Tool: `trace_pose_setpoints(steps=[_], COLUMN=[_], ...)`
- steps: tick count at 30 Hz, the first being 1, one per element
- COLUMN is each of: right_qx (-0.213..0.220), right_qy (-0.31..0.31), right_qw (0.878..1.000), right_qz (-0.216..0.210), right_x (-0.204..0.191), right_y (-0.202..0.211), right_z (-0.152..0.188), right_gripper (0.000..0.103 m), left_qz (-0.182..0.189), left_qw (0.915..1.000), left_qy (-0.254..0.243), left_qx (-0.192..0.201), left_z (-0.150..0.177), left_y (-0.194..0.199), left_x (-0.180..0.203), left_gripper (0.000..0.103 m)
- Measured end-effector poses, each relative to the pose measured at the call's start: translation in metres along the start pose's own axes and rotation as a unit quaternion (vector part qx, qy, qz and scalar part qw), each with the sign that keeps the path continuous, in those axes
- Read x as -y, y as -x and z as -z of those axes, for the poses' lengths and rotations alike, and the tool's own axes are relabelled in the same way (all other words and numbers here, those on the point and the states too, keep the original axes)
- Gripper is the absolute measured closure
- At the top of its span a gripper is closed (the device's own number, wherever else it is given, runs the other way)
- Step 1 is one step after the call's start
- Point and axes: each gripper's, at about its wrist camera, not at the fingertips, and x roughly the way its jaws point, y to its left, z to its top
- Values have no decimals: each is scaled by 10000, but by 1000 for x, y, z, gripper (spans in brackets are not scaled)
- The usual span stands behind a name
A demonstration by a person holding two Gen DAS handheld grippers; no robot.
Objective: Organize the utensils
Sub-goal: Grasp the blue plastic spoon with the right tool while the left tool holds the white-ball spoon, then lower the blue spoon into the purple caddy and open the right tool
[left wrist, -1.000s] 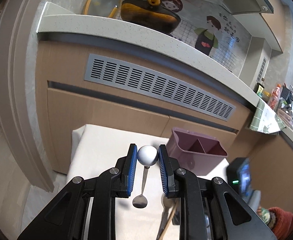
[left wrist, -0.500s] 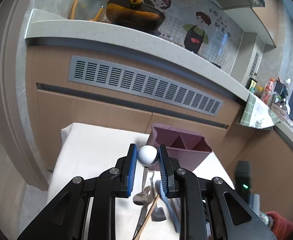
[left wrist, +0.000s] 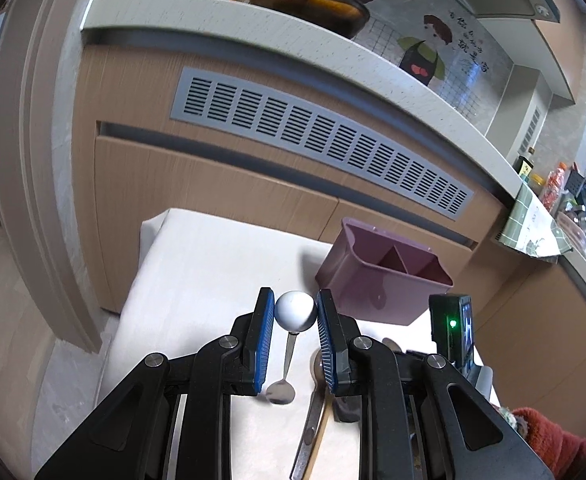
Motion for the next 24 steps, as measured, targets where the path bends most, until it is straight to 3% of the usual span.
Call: trace_pose_setpoints(steps=[4,6,7,17,21,24], right_qx=[28,61,85,1204,2259,3208], right_qy=[569,901,953,562,503,682], right_qw=[9979,9948,9943,9899,9709,9408], right_qz=[320,472,477,487,616,862], right_x=[-12,-17,-17,22,32,29], right_y=[-5,-3,-1,98,174,238], right_z=[-2,0,0,13,-6,-41], right_gripper=[60,71,71,71,73,75], left_qz=[-11,-15,-9,287,628,990], left_qw=[10000,10000,10000,9985,9947,9887], left_qy=[37,26,16,-460,-755,-805], left_qx=[-55,-69,-76,-51,319,783], left_z=[2,4,4,-4,-43,-89], left_y=[-2,-1,0,10,21,26], left_x=[-4,-4,-3,47,86,115], left_gripper=[81,81,81,81,81,81])
